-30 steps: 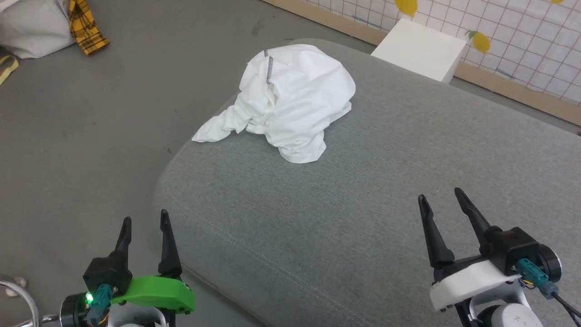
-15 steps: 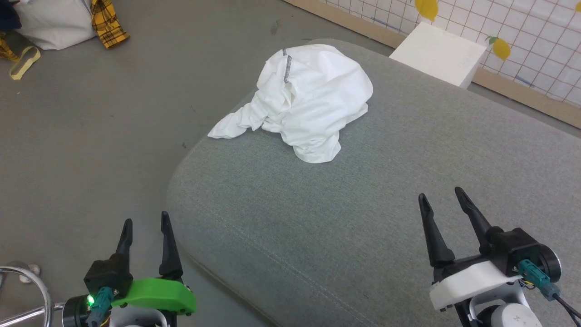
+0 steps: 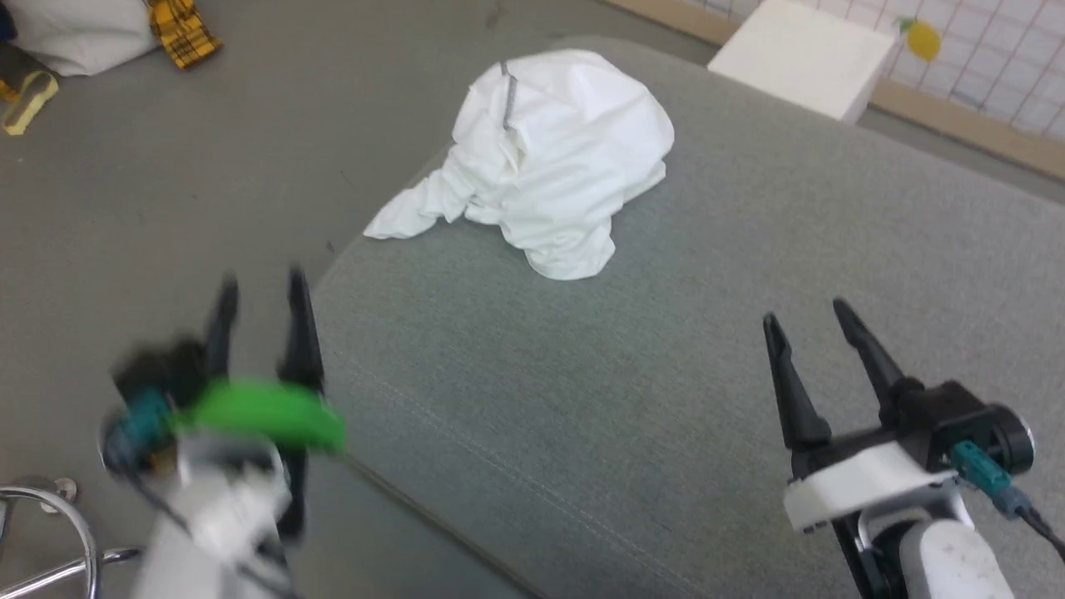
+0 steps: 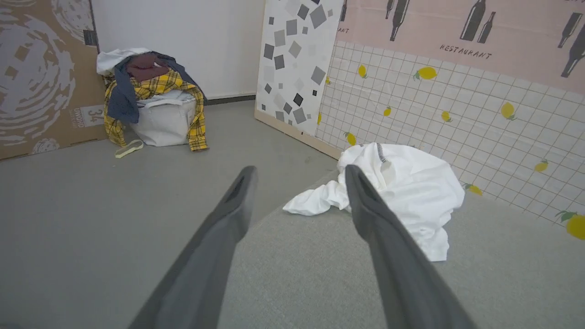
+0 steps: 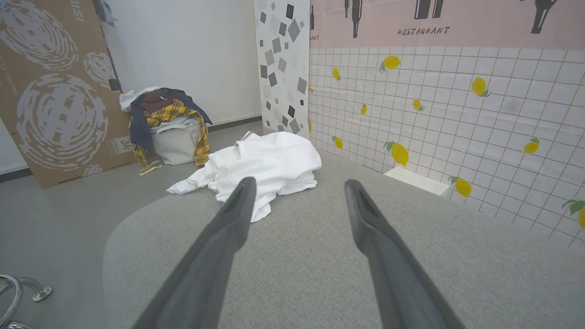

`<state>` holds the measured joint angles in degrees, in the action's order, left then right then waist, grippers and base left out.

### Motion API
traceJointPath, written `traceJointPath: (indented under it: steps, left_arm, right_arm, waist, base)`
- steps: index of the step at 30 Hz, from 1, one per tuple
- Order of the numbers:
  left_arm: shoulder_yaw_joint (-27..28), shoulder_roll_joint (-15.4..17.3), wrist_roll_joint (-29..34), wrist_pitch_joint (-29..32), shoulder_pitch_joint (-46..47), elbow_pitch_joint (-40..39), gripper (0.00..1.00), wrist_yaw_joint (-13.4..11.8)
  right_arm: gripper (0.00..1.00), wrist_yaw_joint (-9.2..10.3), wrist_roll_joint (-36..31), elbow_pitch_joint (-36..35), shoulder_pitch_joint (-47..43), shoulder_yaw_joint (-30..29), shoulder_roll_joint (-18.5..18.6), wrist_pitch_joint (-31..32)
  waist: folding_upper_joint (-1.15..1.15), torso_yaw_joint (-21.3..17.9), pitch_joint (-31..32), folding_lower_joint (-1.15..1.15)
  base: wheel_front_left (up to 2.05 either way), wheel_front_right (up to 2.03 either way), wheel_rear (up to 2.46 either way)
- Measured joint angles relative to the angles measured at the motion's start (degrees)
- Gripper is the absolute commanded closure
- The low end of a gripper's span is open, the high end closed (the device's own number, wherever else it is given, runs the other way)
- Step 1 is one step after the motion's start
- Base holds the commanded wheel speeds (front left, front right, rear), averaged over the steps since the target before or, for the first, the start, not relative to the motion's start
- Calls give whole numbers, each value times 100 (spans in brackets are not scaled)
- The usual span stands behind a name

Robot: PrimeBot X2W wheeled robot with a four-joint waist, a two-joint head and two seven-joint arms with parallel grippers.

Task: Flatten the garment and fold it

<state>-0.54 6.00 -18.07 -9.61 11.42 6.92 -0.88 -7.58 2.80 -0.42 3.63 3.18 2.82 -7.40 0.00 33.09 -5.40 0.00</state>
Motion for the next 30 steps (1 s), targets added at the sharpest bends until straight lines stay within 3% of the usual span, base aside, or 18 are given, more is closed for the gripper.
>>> traceJointPath:
  steps: [7, 13, 19, 24, 30]
  left_arm:
    - [349, 575, -553, 1077, 2137, 758, 0, 190]
    - [704, 1145, -967, 2060, 3524, 1292, 0, 182]
    - [1068, 1759, -1238, 3089, 4407, 1678, 0, -134]
    - [1291, 2238, -1276, 3686, 4580, 1780, 0, -392]
    - [1645, 2329, -1645, 4376, 4537, 1929, 0, -733]
  right_arm:
    - [0, 0, -280, -336, 501, 90, -4, 193]
    - [0, 0, -363, -557, 898, 45, -3, 192]
    - [0, 0, -364, -664, 1236, 131, -2, 124]
    - [0, 0, -226, -680, 1413, 107, -2, -69]
    - [0, -2, -116, -699, 1516, 165, -8, -286]
  waist:
    - [0, -290, -665, 0]
    - [0, -665, -1439, 2]
    - [0, -1110, -2267, 2]
    - [0, -1574, -2896, 2]
    - [0, -2093, -3531, 2]
  base:
    - [0, 0, 0]
    - [0, 0, 0]
    - [0, 0, 0]
    - [0, 0, 0]
    - [0, 0, 0]
